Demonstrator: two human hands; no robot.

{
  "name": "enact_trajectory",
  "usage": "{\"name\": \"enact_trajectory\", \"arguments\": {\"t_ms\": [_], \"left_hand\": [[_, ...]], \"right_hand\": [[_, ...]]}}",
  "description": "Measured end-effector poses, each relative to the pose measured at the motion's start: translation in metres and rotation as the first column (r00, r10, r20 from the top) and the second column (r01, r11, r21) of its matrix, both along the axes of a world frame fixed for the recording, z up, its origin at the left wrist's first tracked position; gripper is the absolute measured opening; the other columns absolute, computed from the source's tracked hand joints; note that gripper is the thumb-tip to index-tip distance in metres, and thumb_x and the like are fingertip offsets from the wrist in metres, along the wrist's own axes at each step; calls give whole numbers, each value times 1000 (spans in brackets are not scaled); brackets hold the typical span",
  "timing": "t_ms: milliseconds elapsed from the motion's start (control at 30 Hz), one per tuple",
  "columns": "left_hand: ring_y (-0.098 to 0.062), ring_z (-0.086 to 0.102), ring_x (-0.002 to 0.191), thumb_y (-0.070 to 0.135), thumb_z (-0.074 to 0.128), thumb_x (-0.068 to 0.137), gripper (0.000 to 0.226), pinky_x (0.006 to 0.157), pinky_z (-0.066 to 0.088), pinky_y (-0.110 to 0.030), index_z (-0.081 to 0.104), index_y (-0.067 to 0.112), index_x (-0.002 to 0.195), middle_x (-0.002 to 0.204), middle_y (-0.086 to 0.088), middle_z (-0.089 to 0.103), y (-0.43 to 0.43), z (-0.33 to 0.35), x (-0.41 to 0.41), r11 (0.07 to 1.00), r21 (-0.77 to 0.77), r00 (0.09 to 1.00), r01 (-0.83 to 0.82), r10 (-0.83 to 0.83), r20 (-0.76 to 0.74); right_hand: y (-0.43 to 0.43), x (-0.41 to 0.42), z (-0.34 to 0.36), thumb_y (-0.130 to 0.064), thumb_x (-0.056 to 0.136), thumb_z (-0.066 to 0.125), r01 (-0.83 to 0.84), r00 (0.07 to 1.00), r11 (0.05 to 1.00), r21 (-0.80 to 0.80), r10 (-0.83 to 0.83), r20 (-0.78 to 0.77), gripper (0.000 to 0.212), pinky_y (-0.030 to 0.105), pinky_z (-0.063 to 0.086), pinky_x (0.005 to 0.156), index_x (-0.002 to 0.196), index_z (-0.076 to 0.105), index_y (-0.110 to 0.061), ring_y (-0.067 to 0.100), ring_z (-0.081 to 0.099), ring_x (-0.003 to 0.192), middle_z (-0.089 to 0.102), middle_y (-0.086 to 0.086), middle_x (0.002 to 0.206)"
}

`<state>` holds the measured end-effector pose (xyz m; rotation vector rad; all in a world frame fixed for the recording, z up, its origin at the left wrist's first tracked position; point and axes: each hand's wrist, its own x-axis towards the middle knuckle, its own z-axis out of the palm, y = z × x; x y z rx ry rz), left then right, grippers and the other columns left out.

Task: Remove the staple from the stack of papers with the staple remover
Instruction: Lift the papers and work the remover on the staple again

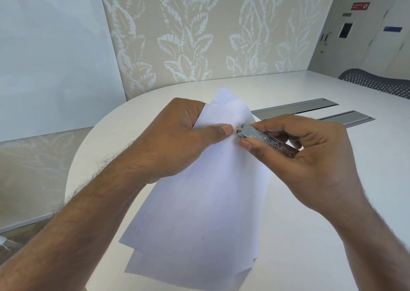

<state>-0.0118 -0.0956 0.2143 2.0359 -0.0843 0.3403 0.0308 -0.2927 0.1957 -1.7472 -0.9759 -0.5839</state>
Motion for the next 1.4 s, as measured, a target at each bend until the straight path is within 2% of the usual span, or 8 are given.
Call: {"name": "enact_trajectory", "arguments": {"t_ms": [167,333,467,733,867,1167,1267,1400], "left_hand": [[-17,40,53,43,67,76,38,53,30,-28,58,7,68,59,0,47,-2,0,-1,999,47,999,-21,19,29],[-10,33,47,42,67,77,38,45,26,-20,52,11,60,53,10,39,-1,-2,-3,996,81,998,-26,21,52],[-17,49,57,41,68,77,42,56,37,-30,60,1,70,64,-1,54,1,-3,-2,998,68,999,-9,5,53],[-20,49,61,41,68,77,53,59,36,-34,59,-11,80,69,-11,54,4,-2,-1,998,62,999,4,-7,48],[-20,48,59,42,70,76,55,58,35,-33,58,-11,81,65,-22,54,6,-5,-4,997,77,999,29,-28,-16],[-18,45,53,49,66,76,53,55,35,-30,57,-3,77,61,-9,50,12,-6,-1,983,185,1000,10,-4,-30],[-37,58,59,51,65,77,50,60,44,-33,67,1,83,75,-23,65,16,-5,0,973,227,999,33,-36,9],[-27,62,62,53,63,82,38,54,46,-27,68,16,79,76,-10,67,18,-6,5,952,305,994,37,-67,87]], "right_hand": [[0,1,0,-26,76,83,-5,999,1000,1,5,-34,23,2,38,58,87,70,-41,-2,61,63,68,-29,74],[0,2,1,-25,79,77,-114,960,991,73,129,-248,2,12,42,43,79,76,-22,18,58,48,71,5,67],[-2,7,3,-27,83,73,-151,914,984,94,175,-366,14,35,46,39,77,78,-15,20,57,42,74,6,66],[0,12,-1,-37,76,72,-195,748,954,227,294,-595,37,23,35,39,74,75,-1,21,48,41,71,9,65],[-3,19,4,-29,78,68,-150,608,886,438,432,-666,26,20,38,40,72,77,-6,19,45,51,64,11,67],[-10,23,-12,-26,67,86,-132,847,977,170,200,-492,25,27,46,51,86,74,-18,17,56,51,73,4,77],[-16,31,-14,-19,52,95,-126,842,985,115,168,-512,49,30,50,53,95,72,-17,15,56,54,77,1,94],[-23,42,-16,1,59,85,-197,776,980,39,180,-604,42,17,48,49,96,68,-7,9,57,46,73,-6,63]]}}
